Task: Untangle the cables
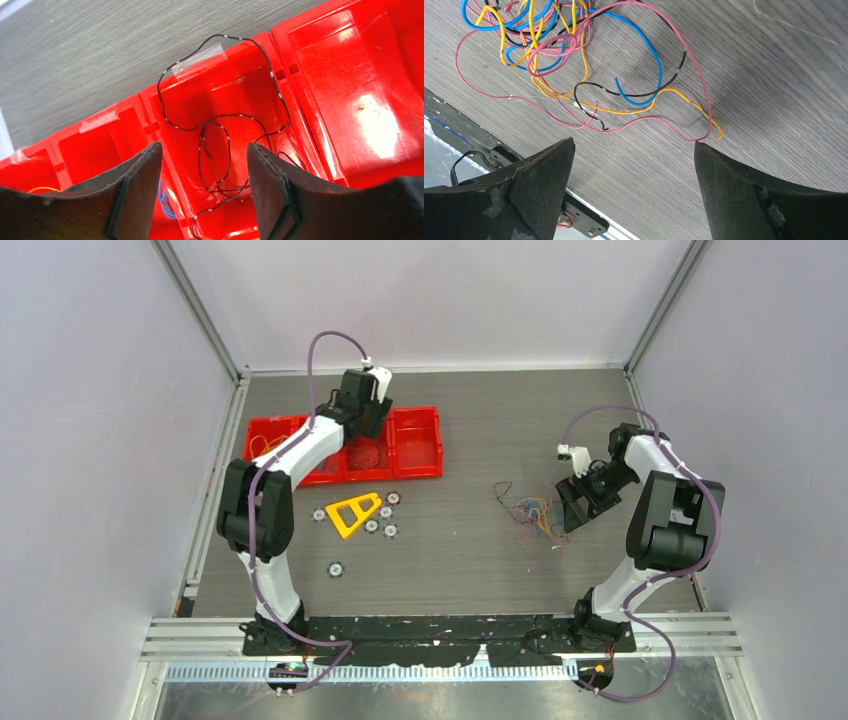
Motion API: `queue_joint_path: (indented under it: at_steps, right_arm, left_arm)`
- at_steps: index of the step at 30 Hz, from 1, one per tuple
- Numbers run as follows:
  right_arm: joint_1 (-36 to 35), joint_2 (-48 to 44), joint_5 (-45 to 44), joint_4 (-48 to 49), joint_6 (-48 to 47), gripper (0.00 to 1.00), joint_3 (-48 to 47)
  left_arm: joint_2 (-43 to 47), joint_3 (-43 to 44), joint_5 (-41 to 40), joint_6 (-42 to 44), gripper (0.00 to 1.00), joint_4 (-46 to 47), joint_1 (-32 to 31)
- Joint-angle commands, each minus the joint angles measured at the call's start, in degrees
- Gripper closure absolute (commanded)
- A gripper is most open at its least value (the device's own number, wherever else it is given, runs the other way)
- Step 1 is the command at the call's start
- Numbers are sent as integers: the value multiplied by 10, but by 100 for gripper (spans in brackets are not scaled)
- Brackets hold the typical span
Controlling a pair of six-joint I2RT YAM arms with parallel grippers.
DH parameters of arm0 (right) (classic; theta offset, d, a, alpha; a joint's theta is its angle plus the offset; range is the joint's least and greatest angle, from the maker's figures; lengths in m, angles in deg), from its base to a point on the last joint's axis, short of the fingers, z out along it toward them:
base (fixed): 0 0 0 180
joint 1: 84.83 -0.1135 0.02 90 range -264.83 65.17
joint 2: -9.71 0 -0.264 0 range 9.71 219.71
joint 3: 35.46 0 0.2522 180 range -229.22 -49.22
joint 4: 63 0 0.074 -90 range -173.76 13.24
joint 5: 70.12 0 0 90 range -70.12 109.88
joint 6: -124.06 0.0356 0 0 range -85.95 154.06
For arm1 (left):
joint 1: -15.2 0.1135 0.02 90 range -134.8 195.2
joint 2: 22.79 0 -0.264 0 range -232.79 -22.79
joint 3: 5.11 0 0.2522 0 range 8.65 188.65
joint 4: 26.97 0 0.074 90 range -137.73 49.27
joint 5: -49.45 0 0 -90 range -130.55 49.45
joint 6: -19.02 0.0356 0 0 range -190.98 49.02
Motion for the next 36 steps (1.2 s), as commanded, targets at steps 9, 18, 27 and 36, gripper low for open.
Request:
queue_joint_path:
  at_steps: [9,18,27,36]
  right_arm:
    - [-1,-65,35,-53,-26,5,-32]
    - [-2,-67,59,-71,-23,5,-41]
    - [-3,-57,56,-69,-19,5,-37]
    - [-3,-50,54,-69,-12,5,-38]
  left_arm:
    - [160,19,209,-12,1,-70,57]
    - [-39,295,348,36,45,-333,124]
    - [-145,372,359,-19,48,-322,138]
    - [-209,416,352,-38,49,-310,152]
